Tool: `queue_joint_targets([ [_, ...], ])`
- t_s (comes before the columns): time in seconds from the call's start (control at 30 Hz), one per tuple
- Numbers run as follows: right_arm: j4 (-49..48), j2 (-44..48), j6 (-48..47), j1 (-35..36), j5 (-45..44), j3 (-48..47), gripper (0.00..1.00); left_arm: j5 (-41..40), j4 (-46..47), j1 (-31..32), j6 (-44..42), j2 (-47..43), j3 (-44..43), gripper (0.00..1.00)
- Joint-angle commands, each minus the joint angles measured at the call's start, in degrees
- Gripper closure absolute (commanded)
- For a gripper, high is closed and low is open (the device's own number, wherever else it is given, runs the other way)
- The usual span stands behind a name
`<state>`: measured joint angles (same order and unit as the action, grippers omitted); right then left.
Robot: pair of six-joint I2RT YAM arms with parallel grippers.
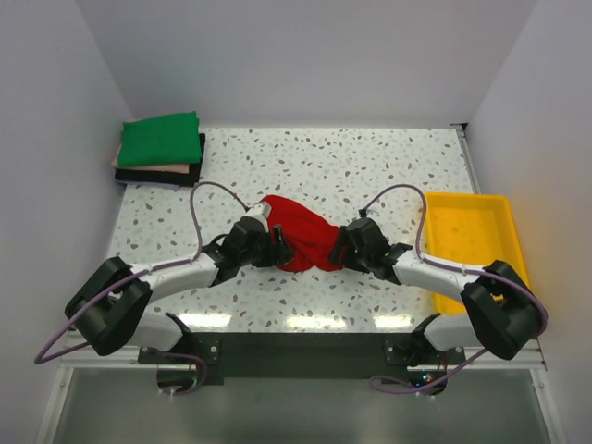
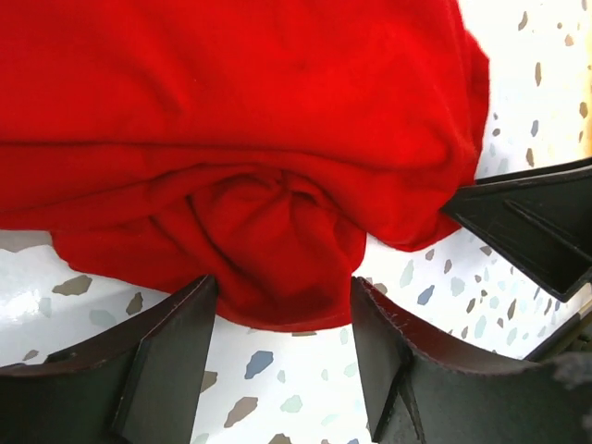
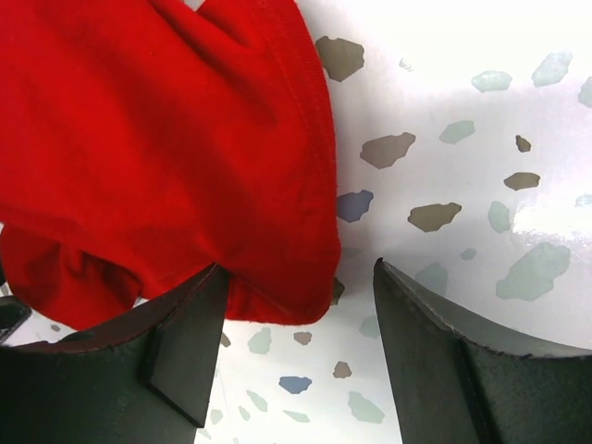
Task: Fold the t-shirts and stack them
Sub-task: Flatten the tshirt out
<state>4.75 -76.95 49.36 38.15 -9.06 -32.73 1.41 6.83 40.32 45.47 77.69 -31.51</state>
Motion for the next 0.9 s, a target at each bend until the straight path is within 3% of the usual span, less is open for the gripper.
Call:
queue_joint_targets([
  [0.0,-4.31,-1.1,1.35,0.08,-3.16,0.3,0.33,-2.81,2.75,1.43,0.67,2.11,-2.51,0.37],
  [0.17,-6.07,-2.07,1.79,0.17,-3.77,0.12,0.34,-4.22,2.31,2.14,1.2,3.43,-3.12,0.53],
  [0.2,-5.9,-1.98,1.79,0.17,-3.95,-0.4,0.4,-4.66,1.79,2.05,1.2,3.43,-3.3,0.61],
  [0.27,-5.46,-1.89,1.61,0.26,-4.21,-1.37,0.48,-5.54,1.61,2.05,1.02,3.08,-3.3,0.68],
  [0.37,-4.49,-1.63,1.26,0.17,-3.69,-4.26,0.71,-6.85,-0.23,1.87,0.32,2.64,-4.17,0.83],
  [0.43,-2.21,-1.19,0.56,0.17,-3.59,-5.58,0.87,-8.43,-2.87,1.44,0.14,0.89,-4.88,0.99],
  [0.53,2.71,2.23,-1.46,0.08,-5.7,-8.4,1.0,-11.85,-8.65,0.21,-0.3,-4.37,-5.58,1.0],
  [0.87,20.71,17.44,-10.24,-7.02,-9.14,-20.95,1.0,-22.23,-28.7,-10.17,-4.51,-26.26,-12.68,1.0],
])
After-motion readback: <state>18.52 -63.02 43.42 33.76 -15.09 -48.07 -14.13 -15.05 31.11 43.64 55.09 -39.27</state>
